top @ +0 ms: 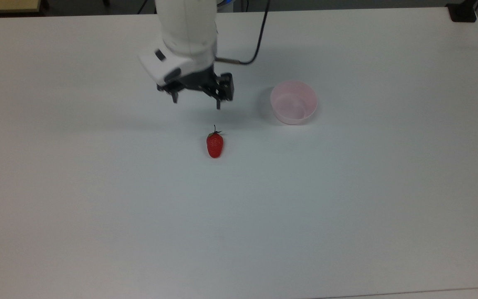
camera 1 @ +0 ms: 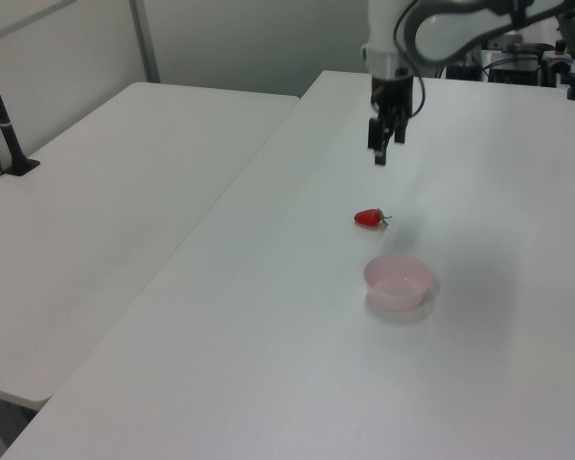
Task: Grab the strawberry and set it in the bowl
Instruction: 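Lower the open gripper down over the red strawberry, then close the gripper on the strawberry and lift it, then carry the strawberry over the pink bowl and lower it inside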
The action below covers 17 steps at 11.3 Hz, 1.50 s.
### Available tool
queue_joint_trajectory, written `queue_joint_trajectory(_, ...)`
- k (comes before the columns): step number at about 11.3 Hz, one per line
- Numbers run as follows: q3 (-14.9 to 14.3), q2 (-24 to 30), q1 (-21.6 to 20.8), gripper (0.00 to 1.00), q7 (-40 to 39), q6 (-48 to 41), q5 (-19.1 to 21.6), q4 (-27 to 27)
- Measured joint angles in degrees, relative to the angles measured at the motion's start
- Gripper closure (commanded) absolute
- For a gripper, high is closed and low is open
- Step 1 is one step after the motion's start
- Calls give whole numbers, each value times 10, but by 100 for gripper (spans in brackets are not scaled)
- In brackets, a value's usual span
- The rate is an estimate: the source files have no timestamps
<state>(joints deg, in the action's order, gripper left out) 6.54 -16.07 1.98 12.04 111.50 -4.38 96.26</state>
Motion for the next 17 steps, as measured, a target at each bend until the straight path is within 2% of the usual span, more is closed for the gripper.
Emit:
queue_joint_trajectory(1,0,-21,-11,0,12,20,0,0)
queue_joint_trajectory(2,0,-41,-21,4,27,42,0,0)
queue_joint_trajectory(4,0,-78,-32,19,48,81,-7,0)
queue_joint_trajectory(6,0,-108,-35,36,53,104,-32,0)
queue_joint_trajectory(8,-1,-122,-36,67,54,111,-42,-1)
queue_joint_trajectory(9,-1,-122,-36,78,54,111,-42,-1)
queue_joint_trajectory(14,0,-107,-38,79,44,108,-45,-6)
queue_joint_trajectory(17,25,-41,-61,79,10,-9,-44,-2)
